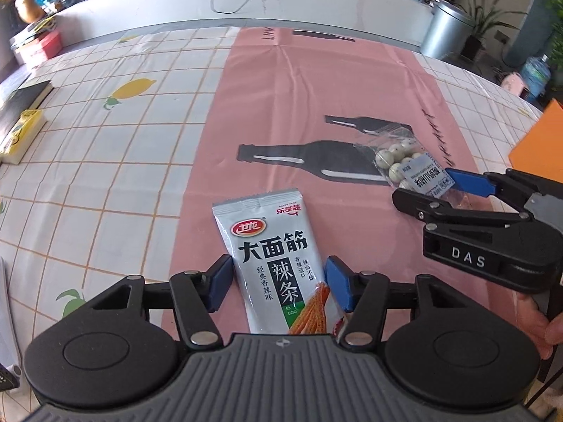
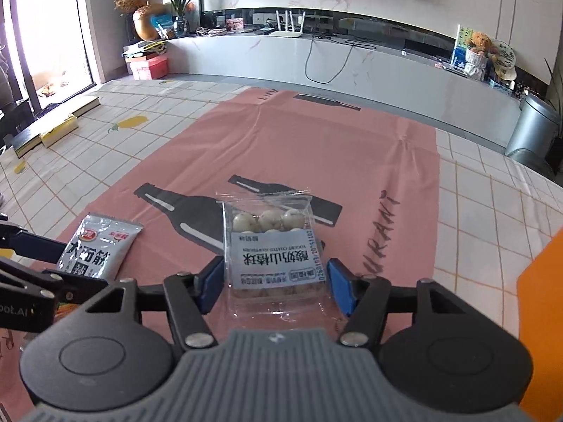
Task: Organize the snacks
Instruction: 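Grasp the white gluten-stick bag with the left gripper while the right grasps the quail-egg pack, then lift both held packs and carry them over the orange box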
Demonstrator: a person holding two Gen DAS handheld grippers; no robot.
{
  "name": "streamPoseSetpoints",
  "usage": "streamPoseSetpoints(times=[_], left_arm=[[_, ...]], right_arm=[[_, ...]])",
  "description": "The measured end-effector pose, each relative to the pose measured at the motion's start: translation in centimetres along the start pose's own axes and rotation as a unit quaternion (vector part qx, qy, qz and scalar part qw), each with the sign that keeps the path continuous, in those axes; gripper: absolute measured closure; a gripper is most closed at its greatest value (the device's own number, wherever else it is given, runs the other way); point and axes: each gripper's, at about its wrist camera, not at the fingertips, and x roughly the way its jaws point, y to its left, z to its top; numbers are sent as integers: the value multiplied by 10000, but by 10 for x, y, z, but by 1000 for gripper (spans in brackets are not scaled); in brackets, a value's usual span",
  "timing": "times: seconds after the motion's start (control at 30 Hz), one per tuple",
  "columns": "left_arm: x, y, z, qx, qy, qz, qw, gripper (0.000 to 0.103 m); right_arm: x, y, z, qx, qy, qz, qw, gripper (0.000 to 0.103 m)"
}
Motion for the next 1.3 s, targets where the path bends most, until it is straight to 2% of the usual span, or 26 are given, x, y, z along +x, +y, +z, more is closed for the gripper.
streamPoseSetpoints(times=[0.13,0.23,0.33,0.43,0.53,0.63,0.73,0.8,0.9,1.0,1.07,1.1,1.13,1.3], left_arm=[[-5,-14,-10,473,84,-189,9987,38],[-11,-31,-22,1014,99,-265,9944,37],[-15,-41,-33,1161,127,-511,9918,37],[-16,-43,-41,801,50,-580,9951,34],[-18,-45,-43,543,25,-248,9982,22],[-17,-45,-42,179,167,-25,9997,16],[-17,-48,-43,-36,257,291,9992,14],[-16,-52,-45,-13,253,482,9985,14],[-17,-52,-48,-159,152,520,9984,14],[-18,-54,-50,-137,75,467,9988,20],[-20,-55,-50,-90,24,428,9990,30],[-21,-57,-50,-61,-17,407,9992,40],[-21,-57,-50,-54,-51,411,9991,45],[-22,-53,-51,-180,-194,296,9992,48]], right_arm=[[-26,4,-23,372,36,-287,9989,43],[-49,11,-47,466,91,-601,9971,43],[-70,15,-68,595,122,-751,9953,42],[-85,17,-82,623,88,-770,9950,41],[-93,13,-87,618,-130,-735,9953,33],[-88,6,-85,608,-69,-696,9957,30],[-87,-2,-83,760,-62,-575,9954,30],[-87,-4,-85,781,-71,-508,9956,30],[-86,-7,-87,846,-82,-411,9955,31],[-85,-5,-86,830,-80,-355,9959,36],[-85,0,-85,700,-72,-380,9968,42],[-84,2,-85,626,-56,-422,9971,43],[-84,5,-85,553,-48,-459,9974,44],[-83,8,-84,522,-4,-487,9974,45]])
